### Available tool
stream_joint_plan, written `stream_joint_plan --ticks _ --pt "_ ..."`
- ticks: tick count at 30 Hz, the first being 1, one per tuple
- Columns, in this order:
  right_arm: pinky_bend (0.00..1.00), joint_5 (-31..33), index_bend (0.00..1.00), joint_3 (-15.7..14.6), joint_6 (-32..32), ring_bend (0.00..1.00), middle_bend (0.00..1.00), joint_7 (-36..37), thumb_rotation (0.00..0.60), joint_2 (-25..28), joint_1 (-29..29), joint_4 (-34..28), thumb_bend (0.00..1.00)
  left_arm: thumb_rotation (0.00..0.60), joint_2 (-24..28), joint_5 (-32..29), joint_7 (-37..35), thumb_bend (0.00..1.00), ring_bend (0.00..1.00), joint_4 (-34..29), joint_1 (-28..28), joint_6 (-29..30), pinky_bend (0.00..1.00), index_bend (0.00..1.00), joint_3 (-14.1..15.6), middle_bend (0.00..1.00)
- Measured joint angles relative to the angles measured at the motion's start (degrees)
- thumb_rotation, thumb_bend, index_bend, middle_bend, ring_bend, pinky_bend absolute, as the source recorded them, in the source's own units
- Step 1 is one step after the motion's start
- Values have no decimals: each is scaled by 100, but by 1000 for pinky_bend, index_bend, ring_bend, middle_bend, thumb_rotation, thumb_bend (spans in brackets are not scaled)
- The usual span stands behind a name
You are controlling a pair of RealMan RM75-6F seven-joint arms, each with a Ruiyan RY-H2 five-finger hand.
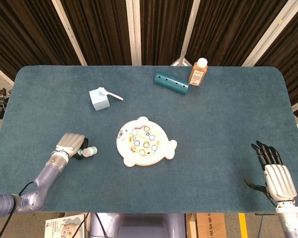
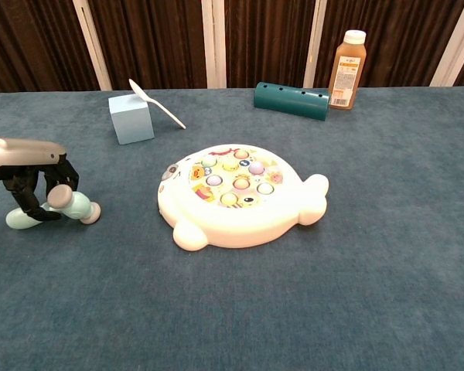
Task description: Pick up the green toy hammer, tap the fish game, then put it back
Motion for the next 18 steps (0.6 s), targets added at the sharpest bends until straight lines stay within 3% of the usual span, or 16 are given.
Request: stream_joint_plan --ticks 18 --pt "0 -13 0 -8 4 0 0 1 600 2 -3 -5 185 600 -48 -120 86 571 354 51 -31 133 474 524 1 459"
